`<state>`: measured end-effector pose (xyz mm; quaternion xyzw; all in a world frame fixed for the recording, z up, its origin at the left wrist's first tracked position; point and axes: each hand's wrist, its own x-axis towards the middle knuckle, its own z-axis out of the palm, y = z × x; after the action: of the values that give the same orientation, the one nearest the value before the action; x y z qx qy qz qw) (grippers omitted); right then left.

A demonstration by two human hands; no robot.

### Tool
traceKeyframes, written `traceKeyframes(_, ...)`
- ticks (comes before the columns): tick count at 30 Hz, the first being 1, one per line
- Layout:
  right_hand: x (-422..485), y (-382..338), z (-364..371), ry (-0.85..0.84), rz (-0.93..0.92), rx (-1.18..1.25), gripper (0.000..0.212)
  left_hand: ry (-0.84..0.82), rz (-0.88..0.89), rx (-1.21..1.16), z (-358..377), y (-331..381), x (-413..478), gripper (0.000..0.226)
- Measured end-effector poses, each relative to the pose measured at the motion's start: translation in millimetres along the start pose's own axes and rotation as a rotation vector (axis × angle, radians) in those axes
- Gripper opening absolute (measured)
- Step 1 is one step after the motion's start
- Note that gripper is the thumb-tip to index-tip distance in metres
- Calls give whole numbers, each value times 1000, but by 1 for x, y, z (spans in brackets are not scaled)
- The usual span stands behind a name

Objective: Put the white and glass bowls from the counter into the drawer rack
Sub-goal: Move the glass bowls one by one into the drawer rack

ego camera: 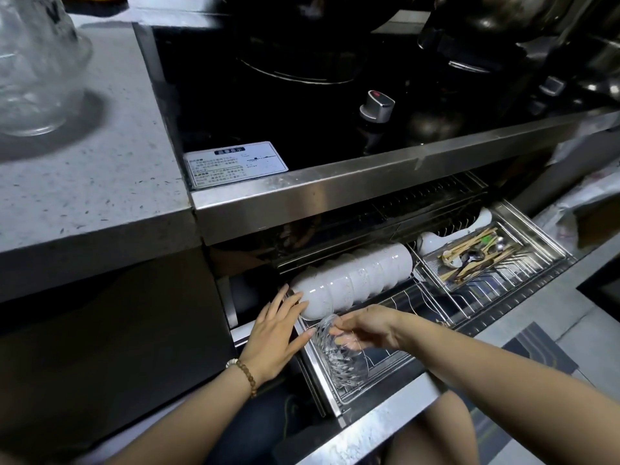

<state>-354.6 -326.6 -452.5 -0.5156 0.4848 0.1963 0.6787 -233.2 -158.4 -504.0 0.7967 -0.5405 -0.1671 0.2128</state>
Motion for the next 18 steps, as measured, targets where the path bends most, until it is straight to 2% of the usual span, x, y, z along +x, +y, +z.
traceKeyframes(9, 5, 4, -4, -20, 25, -34, 15, 8, 11, -5, 1, -2, 1, 58)
traceKeyframes(15, 2, 3, -6, 9, -35, -106, 4, -19, -4, -2, -1, 0, 1, 56)
traceKeyframes(18, -3, 1, -6, 30, -56, -178, 7, -57, -28, -2, -5, 3, 2, 55)
